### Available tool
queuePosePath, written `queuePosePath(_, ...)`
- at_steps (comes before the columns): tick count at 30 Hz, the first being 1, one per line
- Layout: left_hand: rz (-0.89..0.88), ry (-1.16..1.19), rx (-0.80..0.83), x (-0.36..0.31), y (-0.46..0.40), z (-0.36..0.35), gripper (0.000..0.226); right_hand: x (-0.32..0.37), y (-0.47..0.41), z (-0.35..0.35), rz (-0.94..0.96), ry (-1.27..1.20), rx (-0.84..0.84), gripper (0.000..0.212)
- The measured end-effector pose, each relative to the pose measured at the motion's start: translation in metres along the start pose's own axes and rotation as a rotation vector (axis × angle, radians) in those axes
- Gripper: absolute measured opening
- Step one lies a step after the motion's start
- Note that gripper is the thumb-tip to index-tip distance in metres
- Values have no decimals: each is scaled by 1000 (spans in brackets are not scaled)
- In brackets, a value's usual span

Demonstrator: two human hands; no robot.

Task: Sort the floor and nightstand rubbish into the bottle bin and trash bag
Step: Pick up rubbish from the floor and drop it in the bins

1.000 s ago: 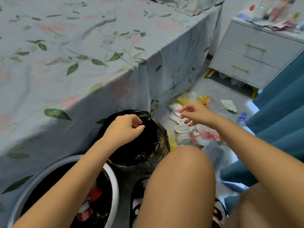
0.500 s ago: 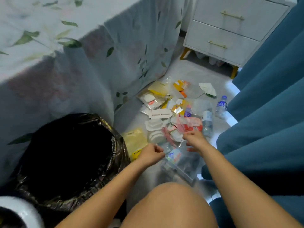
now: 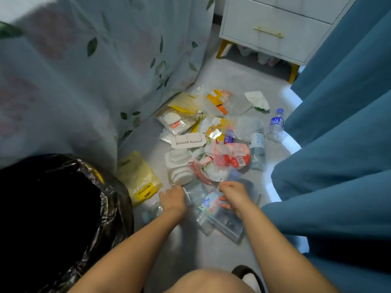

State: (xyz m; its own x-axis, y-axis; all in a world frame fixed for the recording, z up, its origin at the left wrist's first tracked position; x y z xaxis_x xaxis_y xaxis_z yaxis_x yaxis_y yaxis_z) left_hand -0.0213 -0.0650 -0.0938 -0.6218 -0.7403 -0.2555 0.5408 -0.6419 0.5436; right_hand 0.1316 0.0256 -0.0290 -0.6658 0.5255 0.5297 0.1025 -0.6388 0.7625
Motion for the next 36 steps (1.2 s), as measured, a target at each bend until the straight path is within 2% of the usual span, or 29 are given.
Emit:
queuePosePath(4,49,209,88,0,7,4,69,-10,-6,-3,-37,-16,27,14)
queuePosePath(8,95,418,40,0,25,22,76,-17,-4,-10,-68,-40,77,10)
queuePosePath(11,107,555,21,2,36,41,70,-20,1,-29,-26,60,138,26)
queuePosePath(14,37,696,52,-5,49,62,64,-20,5,-55,67,85,144,38)
queuePosePath(18,-11,764,19,-8,64,95,77,-8,14,-72,224,206,-39,40)
queuePosePath(19,-29,778,13,-8,67,101,76,-6,14,-73,241,238,-82,44)
queuePosePath(21,-75,832,7,-8,72,113,60,-6,12,-71,249,314,-166,48)
queuePosePath(23,-110,881,-1,-8,77,121,43,-11,7,-66,170,356,-270,50)
queuePosePath(25,-115,897,-3,-5,79,124,38,-16,8,-61,54,376,-371,56)
queuePosePath(29,-91,965,-3,1,81,124,43,-22,12,-59,-69,464,-494,67)
queuePosePath(33,-109,963,13,3,82,129,34,-30,6,-62,-141,519,-513,96)
queuePosePath(36,-117,954,5,7,79,130,48,-37,5,-59,-179,504,-548,107)
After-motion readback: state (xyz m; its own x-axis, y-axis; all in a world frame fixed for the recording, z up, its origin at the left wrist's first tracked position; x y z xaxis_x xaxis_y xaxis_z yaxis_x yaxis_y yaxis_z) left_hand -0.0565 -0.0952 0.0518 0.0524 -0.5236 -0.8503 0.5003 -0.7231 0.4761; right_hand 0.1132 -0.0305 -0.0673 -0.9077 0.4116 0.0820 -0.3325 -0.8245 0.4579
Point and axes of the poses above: each hand's wrist, its own y-axis away from the middle knuckle, its own z-axis out of the back of the hand, x = y × z, the point moved 4 cm from there along -y, towards the middle knuckle, and after that the axes turned 12 degrees about y, right-handed, at the moved point
